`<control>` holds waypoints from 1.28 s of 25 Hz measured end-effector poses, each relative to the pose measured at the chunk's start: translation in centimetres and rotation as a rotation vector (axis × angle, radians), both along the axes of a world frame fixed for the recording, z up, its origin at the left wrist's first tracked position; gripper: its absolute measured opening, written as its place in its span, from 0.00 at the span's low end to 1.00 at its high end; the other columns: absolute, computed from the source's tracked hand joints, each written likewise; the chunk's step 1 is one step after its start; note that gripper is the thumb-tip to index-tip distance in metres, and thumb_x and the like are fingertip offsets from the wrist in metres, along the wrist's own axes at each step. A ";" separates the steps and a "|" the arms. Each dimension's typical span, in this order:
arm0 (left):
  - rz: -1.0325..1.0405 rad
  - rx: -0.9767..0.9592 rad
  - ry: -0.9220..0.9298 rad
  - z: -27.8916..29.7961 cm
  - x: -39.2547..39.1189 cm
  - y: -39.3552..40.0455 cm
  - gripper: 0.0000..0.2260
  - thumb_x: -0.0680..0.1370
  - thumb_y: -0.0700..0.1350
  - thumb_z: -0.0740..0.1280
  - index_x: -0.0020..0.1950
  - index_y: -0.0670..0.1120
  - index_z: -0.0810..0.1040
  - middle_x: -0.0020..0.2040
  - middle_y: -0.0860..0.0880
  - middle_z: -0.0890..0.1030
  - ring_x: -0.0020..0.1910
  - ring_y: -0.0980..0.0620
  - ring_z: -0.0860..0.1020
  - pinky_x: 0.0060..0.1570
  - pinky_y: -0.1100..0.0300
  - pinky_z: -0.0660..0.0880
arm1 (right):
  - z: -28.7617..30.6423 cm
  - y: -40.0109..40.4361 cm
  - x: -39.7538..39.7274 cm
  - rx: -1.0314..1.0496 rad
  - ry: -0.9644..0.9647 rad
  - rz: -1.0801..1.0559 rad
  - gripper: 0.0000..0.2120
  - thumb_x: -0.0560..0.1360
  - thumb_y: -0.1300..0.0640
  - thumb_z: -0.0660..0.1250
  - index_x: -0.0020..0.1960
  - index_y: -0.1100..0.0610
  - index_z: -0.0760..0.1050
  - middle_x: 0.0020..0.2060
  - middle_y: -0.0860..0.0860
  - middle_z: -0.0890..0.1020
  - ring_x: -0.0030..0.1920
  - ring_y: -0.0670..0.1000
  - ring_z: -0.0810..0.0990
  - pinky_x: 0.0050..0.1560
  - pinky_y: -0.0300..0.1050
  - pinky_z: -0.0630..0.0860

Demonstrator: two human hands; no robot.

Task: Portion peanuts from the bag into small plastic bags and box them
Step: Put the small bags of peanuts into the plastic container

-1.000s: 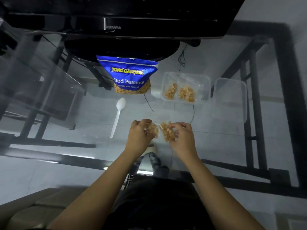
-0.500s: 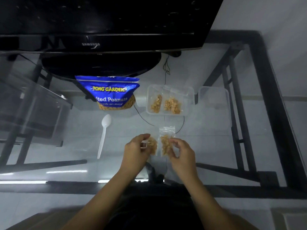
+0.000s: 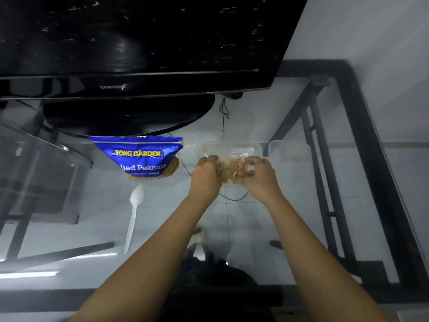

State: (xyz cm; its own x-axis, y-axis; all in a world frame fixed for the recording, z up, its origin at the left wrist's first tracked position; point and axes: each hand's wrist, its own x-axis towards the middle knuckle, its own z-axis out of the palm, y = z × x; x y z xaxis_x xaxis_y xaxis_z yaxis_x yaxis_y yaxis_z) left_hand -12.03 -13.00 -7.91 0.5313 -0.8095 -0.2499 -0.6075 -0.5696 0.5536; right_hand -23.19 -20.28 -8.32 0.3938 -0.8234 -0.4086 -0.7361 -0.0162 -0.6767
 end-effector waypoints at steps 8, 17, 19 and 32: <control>-0.202 0.102 -0.351 -2.6 0.0 0.4 0.09 0.77 0.39 0.60 0.54 0.39 0.76 0.51 0.41 0.79 0.49 0.42 0.76 0.51 0.55 0.72 | 0.0 0.1 -0.3 -0.301 0.164 0.406 0.20 0.76 0.60 0.63 0.68 0.54 0.69 0.71 0.55 0.67 0.69 0.58 0.62 0.68 0.43 0.60; 0.125 -0.143 -0.154 -1.3 0.2 2.9 0.18 0.76 0.39 0.66 0.65 0.37 0.71 0.60 0.33 0.76 0.57 0.35 0.75 0.55 0.47 0.73 | 0.3 -0.2 -5.3 -0.314 0.145 -0.293 0.25 0.77 0.58 0.62 0.72 0.55 0.59 0.75 0.60 0.54 0.74 0.61 0.53 0.71 0.56 0.60; 0.175 -0.118 -0.076 -1.3 0.3 3.3 0.20 0.77 0.39 0.63 0.69 0.37 0.67 0.53 0.34 0.79 0.50 0.39 0.78 0.48 0.52 0.74 | -0.6 -0.5 -7.4 -0.051 0.405 -0.343 0.37 0.75 0.48 0.65 0.75 0.55 0.47 0.75 0.63 0.44 0.75 0.64 0.44 0.73 0.59 0.51; 0.186 -0.110 -0.090 -1.0 0.6 3.4 0.21 0.77 0.40 0.63 0.69 0.37 0.66 0.58 0.37 0.78 0.56 0.41 0.76 0.55 0.52 0.73 | 2.9 -1.0 -8.1 -0.365 -0.619 -0.905 0.24 0.75 0.67 0.63 0.67 0.55 0.60 0.58 0.50 0.75 0.48 0.38 0.79 0.53 0.36 0.77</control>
